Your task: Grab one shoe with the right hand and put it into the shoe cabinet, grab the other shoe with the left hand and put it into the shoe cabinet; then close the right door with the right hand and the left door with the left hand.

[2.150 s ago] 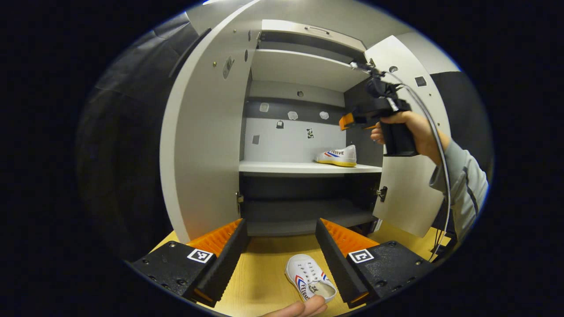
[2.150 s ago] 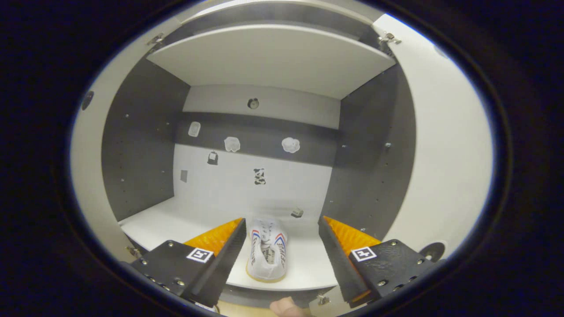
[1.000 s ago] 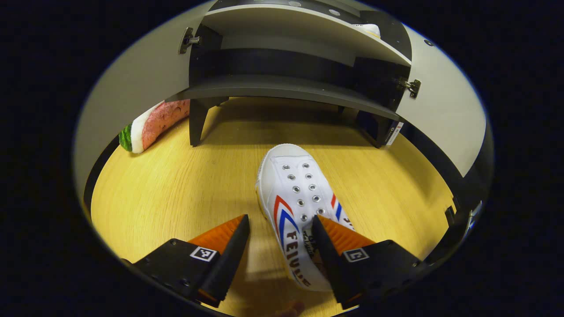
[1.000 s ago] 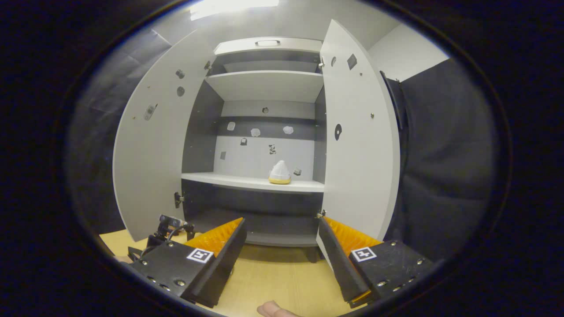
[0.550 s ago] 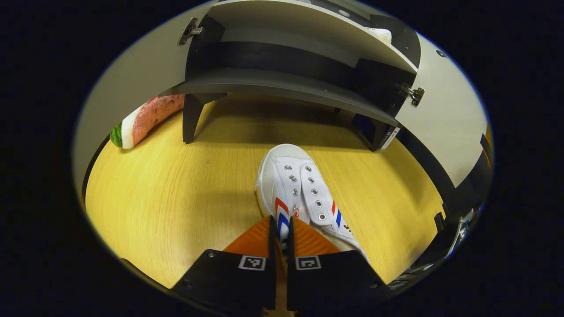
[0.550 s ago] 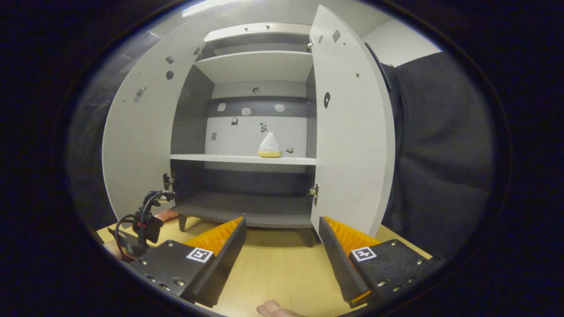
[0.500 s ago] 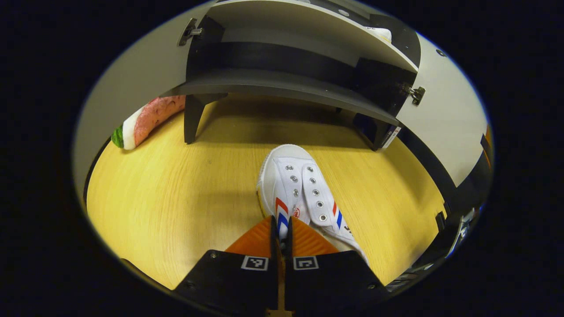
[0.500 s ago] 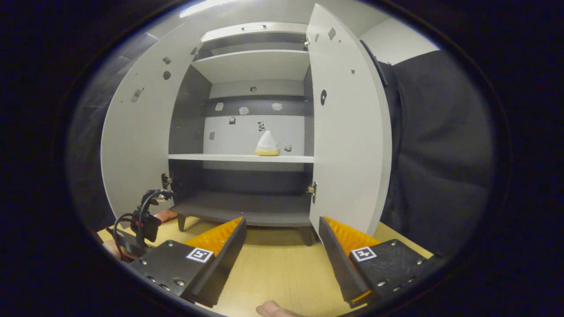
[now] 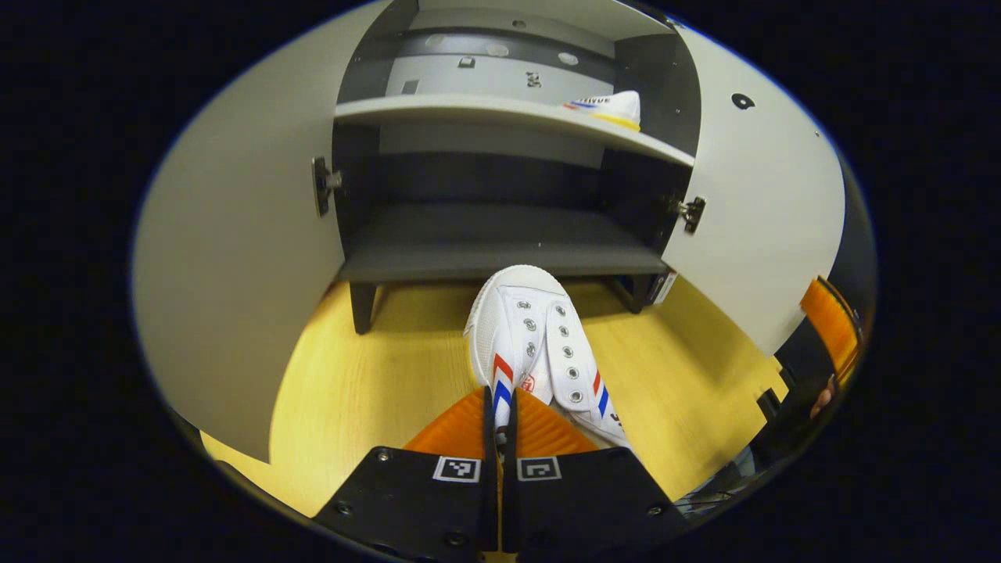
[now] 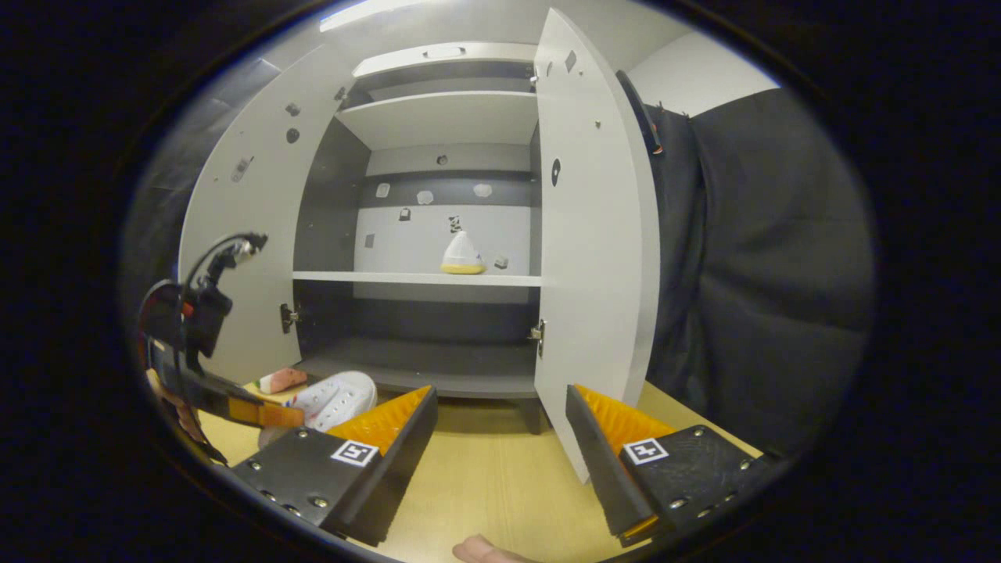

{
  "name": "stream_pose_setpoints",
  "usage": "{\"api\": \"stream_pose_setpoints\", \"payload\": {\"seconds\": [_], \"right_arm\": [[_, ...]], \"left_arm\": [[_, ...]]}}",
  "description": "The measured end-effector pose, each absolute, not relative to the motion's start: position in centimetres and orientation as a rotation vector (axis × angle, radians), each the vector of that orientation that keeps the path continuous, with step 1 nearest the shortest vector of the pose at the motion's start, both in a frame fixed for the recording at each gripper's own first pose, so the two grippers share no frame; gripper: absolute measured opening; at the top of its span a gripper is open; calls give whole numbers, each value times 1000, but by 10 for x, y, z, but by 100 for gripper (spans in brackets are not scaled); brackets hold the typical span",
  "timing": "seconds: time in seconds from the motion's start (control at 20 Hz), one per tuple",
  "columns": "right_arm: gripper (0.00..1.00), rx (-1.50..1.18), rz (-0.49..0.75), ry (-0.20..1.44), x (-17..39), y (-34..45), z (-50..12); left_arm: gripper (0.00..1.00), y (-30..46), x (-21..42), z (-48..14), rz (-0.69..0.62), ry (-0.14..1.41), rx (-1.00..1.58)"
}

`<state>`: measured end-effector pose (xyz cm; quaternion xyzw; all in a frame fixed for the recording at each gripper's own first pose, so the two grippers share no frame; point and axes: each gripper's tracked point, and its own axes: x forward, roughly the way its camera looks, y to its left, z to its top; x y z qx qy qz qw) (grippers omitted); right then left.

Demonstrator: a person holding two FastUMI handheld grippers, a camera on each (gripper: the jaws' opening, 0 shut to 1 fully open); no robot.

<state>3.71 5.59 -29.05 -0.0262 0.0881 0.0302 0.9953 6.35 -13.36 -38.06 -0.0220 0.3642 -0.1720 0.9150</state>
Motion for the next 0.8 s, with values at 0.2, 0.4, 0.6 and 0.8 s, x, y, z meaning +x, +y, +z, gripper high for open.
{"api": "stream_pose_setpoints", "payload": {"seconds": [0.2,0.4,0.6,0.8], "right_arm": [[98,-43,103,173,32,65,-287],[98,-24,154,152,28,79,-284],[98,-27,192,111,29,85,-280],[99,-18,173,112,35,79,-293]], "left_arm": [[3,-123,74,-323,-356,654,-66],[3,-111,97,-269,-343,590,-87],[2,-123,149,-217,-339,491,-131],[2,-124,202,-180,-307,439,-112]]}}
